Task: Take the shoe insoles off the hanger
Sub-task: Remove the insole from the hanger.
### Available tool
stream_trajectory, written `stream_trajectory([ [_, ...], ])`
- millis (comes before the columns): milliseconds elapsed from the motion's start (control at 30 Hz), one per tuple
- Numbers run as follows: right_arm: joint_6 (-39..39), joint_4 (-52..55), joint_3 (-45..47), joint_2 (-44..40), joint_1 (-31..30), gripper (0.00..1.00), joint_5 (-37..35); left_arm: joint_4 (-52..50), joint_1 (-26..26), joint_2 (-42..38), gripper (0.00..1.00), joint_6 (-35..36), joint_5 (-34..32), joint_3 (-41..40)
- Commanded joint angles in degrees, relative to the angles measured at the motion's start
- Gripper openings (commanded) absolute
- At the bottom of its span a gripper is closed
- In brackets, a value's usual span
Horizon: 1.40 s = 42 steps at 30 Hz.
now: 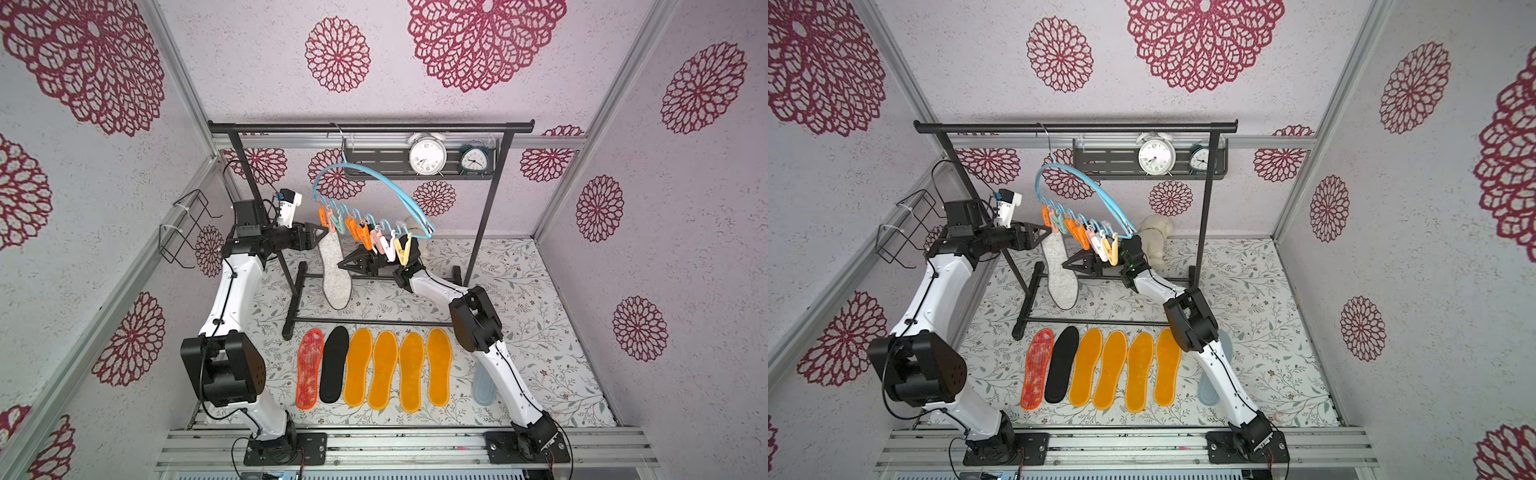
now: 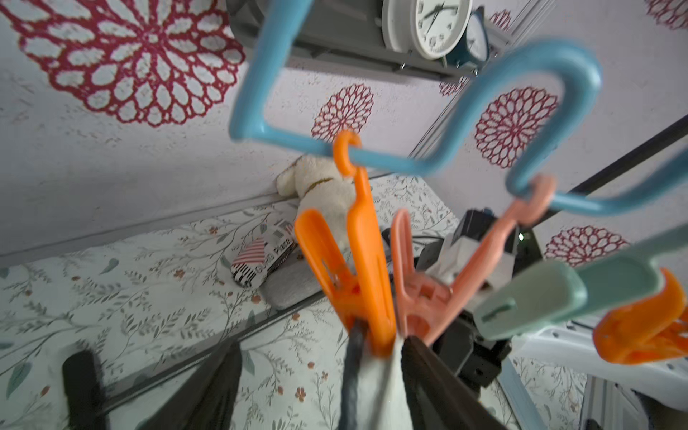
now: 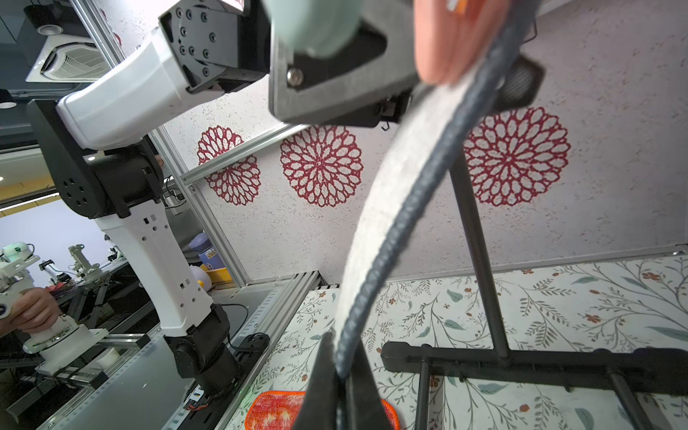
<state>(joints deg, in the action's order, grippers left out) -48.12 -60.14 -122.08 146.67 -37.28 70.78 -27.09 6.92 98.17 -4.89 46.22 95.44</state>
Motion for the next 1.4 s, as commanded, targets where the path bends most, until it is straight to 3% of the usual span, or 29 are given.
stream_trajectory([
  [0, 0.31, -2.86, 0.33, -6.37, -0.06, 0.0, 1.38, 7.97, 0.44, 2.3, 0.71, -6.81, 3.31, 3.2],
  [333, 0.7, -2.24, 0.23, -6.36, -0.1, 0.0, 1.2, 14.74, 0.37, 6.69, 0.52, -14.42, 7.73, 5.65],
  [500, 1.27, -1.22, -0.12, -6.24, 0.02, 0.0, 1.12, 16.17, 0.33, 7.45, 0.3, -16.16, 9.39, 5.54],
  [667, 1.28, -0.82, 0.16, -6.28, 0.19, 0.0, 1.11, 16.33, 0.37, 7.61, 0.13, -16.82, 9.25, 5.55],
  [867, 0.4, -0.96, 2.48, -6.24, 0.83, 0.0, 0.46, 14.92, 0.38, 7.27, 0.07, -15.82, 7.93, 5.57],
  [1033, 3.93, 3.31, 18.15, -11.05, 2.42, 0.0, -6.49, 13.95, 0.44, 6.96, 0.07, -15.09, 7.14, 5.67],
  [1167, 17.25, 15.42, 32.61, -22.04, 2.38, 0.0, -12.0, 12.32, 0.45, 6.65, 0.07, -13.68, 5.85, 5.93],
  [1267, 17.28, 14.3, 44.31, -31.02, 2.65, 0.0, -12.96, 11.06, 0.47, 6.16, 0.07, -12.7, 4.48, 5.91],
  [1367, 19.33, 21.18, 55.16, -41.95, 2.64, 0.0, -16.66, 9.79, 0.77, 5.63, 0.07, -11.66, 3.61, 5.86],
])
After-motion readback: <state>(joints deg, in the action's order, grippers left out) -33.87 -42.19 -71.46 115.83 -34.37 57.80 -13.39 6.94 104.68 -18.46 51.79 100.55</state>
